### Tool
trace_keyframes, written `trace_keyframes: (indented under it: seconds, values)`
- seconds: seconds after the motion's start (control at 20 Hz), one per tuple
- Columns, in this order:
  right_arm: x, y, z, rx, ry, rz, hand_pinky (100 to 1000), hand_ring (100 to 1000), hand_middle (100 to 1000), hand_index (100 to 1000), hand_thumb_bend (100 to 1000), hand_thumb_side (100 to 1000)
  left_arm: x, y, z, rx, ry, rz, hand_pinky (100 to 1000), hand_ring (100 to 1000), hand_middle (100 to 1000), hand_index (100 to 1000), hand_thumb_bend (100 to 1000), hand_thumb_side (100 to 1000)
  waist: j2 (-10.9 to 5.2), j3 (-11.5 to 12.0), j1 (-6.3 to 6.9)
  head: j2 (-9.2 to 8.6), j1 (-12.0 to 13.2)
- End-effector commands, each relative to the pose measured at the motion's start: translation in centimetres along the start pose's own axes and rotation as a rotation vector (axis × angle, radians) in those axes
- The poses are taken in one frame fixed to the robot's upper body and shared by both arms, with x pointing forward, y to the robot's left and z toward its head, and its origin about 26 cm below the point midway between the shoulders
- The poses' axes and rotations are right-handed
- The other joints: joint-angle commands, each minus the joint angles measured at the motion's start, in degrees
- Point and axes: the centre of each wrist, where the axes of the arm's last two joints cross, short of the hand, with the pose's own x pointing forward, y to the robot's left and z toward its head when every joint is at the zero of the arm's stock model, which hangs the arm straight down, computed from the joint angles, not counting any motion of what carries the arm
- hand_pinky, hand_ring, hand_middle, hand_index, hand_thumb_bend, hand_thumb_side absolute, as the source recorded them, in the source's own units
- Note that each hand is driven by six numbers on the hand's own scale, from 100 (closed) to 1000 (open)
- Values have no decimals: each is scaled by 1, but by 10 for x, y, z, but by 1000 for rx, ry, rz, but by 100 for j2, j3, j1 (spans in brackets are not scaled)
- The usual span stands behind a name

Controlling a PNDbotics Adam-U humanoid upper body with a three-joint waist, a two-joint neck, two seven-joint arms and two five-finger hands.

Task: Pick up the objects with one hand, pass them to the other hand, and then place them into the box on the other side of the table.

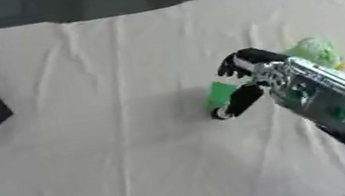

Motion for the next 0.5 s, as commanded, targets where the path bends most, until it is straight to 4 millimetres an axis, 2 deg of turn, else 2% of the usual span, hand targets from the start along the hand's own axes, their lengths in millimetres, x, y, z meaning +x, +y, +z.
trace_keyframes:
  seconds: [0.05,0.5]
  values:
    - [-5,-4,-2,-10,36,2,910,829,782,815,546,249,1,8,-2,25,-10,-11,906,648,660,727,399,536,19,0,13,-9,-26]
    - [-12,-1,-10,7,62,-5,915,825,773,809,533,237,1,7,-2,28,-9,-10,907,649,662,727,395,536,42,7,36,-9,-41]
